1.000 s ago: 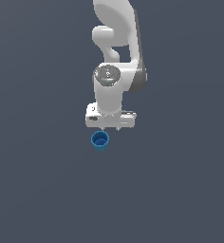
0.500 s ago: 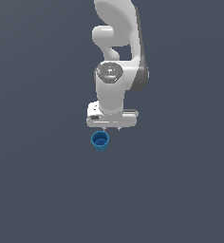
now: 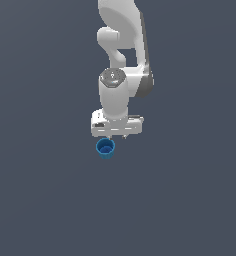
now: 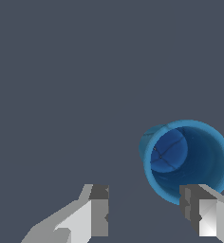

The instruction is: Pick up the object and move it to a goal position.

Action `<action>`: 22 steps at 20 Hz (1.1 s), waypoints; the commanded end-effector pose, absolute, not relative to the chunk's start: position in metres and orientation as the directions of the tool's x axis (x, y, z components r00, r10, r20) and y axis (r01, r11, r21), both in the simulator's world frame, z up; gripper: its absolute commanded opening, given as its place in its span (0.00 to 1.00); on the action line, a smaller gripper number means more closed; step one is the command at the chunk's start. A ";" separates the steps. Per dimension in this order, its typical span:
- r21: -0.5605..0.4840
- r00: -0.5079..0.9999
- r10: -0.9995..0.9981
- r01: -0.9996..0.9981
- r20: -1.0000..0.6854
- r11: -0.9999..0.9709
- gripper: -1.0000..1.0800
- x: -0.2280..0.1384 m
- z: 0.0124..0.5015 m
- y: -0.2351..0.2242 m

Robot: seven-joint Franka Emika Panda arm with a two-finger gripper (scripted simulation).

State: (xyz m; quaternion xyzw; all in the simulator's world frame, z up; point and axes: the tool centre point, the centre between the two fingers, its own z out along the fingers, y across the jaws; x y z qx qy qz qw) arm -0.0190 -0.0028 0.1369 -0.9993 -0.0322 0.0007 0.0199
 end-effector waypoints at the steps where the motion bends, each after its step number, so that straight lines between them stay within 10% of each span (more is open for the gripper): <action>1: -0.045 0.996 0.089 0.090 0.027 -0.995 0.62 -0.019 0.132 -0.004; 22: -0.001 0.921 0.286 0.297 0.266 -0.955 0.62 -0.028 0.102 -0.020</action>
